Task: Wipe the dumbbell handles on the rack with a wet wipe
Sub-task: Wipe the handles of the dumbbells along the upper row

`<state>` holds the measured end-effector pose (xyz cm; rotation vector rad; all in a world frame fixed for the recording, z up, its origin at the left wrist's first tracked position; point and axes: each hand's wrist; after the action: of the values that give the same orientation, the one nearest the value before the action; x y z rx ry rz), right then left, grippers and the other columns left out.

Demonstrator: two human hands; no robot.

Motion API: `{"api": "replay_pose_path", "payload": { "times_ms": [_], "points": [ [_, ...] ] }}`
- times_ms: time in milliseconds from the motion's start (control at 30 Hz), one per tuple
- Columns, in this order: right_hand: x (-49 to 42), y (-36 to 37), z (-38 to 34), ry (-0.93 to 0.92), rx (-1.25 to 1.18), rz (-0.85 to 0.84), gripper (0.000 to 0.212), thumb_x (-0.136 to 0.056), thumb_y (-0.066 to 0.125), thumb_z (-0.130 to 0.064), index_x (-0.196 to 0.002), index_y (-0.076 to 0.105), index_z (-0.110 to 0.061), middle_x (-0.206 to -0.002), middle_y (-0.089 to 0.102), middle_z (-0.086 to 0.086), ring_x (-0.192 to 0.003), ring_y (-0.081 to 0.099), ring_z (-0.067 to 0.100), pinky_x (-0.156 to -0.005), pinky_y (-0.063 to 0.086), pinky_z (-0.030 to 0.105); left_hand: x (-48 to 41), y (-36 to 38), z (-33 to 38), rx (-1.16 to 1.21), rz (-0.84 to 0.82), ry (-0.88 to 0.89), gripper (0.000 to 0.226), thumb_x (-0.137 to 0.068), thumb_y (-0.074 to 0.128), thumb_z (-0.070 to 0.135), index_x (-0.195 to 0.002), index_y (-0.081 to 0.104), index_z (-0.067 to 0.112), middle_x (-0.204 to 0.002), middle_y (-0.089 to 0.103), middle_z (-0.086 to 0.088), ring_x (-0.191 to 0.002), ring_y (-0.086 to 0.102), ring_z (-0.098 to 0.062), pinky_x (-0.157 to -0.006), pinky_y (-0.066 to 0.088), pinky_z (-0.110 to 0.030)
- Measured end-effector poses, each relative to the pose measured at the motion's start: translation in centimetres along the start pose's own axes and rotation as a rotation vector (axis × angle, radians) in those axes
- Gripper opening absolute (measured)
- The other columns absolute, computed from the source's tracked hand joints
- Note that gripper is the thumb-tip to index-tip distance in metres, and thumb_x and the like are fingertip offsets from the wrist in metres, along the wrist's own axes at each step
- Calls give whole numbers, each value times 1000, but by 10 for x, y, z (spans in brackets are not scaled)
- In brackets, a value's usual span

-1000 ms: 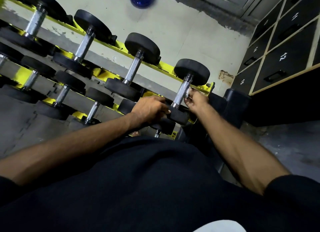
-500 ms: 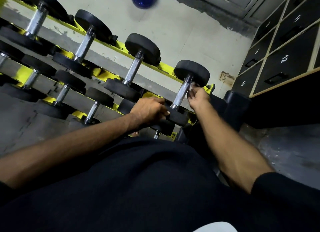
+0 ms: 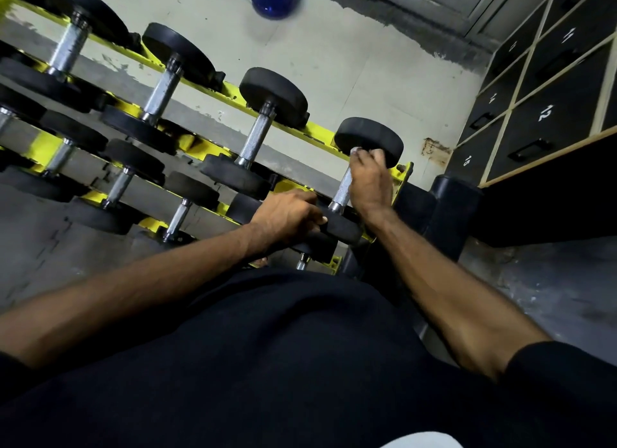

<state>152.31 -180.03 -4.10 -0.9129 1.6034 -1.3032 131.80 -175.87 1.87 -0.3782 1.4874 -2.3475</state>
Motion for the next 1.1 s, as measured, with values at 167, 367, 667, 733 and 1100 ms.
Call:
{"api": "replay_pose_path", "payload": {
  "times_ms": [167, 367, 667, 733, 1100],
  "points": [
    [-16, -29, -25, -262, 346, -301, 25, -87, 57, -1, -110, 68, 1, -107, 66, 15, -113, 47, 31, -85, 46, 39, 1, 0, 4, -8, 1, -25, 18, -85, 74, 34, -101, 77, 29, -98, 64, 0, -95, 63, -26, -65, 47, -33],
    [-36, -50, -38, -383, 202, -639, 20, -82, 60, 3, -97, 71, -2, -96, 69, 20, -92, 66, 36, -75, 57, 38, 1, -3, 4, 9, -15, -35, 20, -86, 72, 35, -105, 76, 29, -101, 64, -1, -99, 62, -28, -67, 47, -34],
    [-18, -52, -36, -431, 227, -637, 12, -85, 61, -1, -94, 69, -3, -92, 67, 18, -92, 61, 33, -69, 50, 36, 5, -1, 7, -8, 11, -23, 18, -89, 69, 32, -106, 75, 28, -102, 62, -1, -100, 60, -26, -64, 44, -32],
    [-26, -53, -32, -397, 194, -618, 12, -84, 64, -3, -94, 71, -4, -89, 66, 16, -88, 61, 32, -67, 49, 32, 5, -1, 6, -8, 18, -14, 19, -91, 68, 33, -108, 75, 28, -103, 63, -1, -100, 61, -25, -63, 42, -30],
    [9, -43, -7, -210, -218, -421, 5, -81, 74, -16, -86, 75, -14, -90, 63, 4, -83, 61, 23, -69, 50, 31, 9, 1, 7, 41, 62, -26, 17, -91, 69, 31, -103, 76, 23, -102, 64, -2, -94, 62, -27, -63, 34, -28]
  ]
}}
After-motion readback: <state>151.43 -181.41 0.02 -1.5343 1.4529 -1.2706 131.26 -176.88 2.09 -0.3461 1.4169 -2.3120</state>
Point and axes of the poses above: each hand's wrist, its own x-axis away from the middle knuckle, its own y-axis out of the palm, z = x × y
